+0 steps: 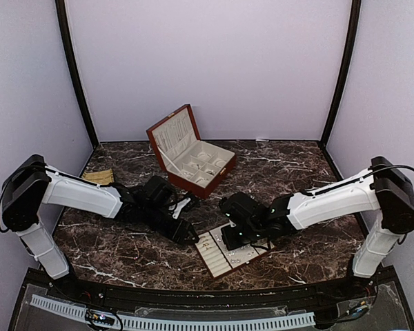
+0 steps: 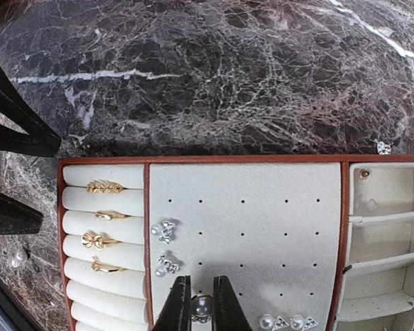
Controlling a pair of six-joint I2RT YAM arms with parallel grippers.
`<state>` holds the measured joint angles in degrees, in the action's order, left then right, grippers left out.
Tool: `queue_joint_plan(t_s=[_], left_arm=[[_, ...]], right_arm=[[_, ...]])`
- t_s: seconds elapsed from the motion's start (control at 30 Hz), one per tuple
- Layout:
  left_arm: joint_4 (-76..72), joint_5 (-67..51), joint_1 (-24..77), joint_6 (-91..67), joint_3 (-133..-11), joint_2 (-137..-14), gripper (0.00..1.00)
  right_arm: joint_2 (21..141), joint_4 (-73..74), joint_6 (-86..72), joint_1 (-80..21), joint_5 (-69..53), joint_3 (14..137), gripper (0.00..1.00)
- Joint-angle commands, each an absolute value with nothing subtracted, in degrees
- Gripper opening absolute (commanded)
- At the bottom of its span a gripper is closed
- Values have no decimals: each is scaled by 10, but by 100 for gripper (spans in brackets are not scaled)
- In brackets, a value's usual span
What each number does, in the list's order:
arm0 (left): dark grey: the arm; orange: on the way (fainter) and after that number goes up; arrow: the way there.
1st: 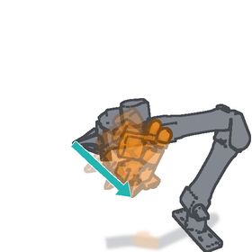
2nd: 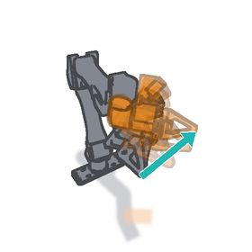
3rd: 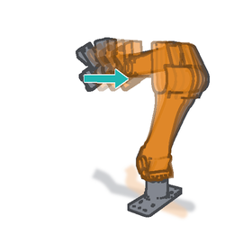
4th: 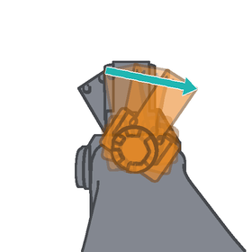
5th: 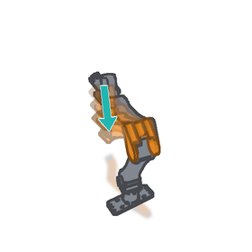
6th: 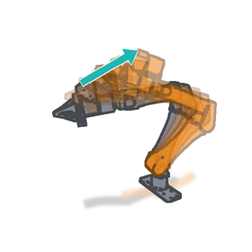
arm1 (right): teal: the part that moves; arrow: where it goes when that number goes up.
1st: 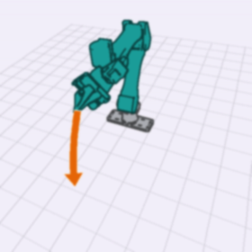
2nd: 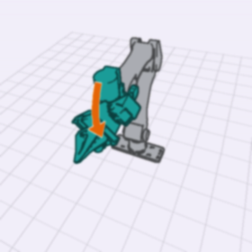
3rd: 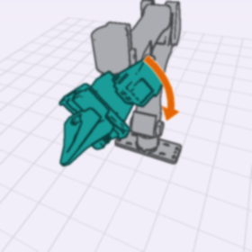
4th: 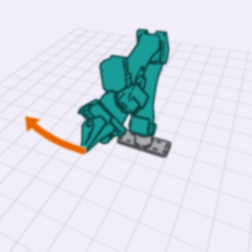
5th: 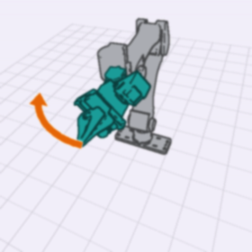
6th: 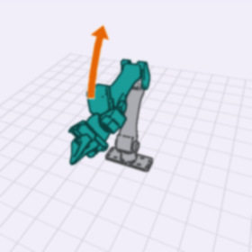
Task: Organize the mixed jewelry
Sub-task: Insert the earring into the earring holder.
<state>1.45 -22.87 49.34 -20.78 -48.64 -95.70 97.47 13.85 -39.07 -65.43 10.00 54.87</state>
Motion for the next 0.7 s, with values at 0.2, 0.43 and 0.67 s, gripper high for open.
queue_joint_plan(t_s=[0.2,0.43,0.67], left_arm=[[24,-233,492,-208,-497,-957,54],[24,-234,491,-208,-498,-958,54],[23,-235,492,-208,-500,-958,54]], right_arm=[[991,146,-385,-666,132,564,0],[993,151,-385,-666,146,566,0],[997,155,-378,-671,146,569,0]])
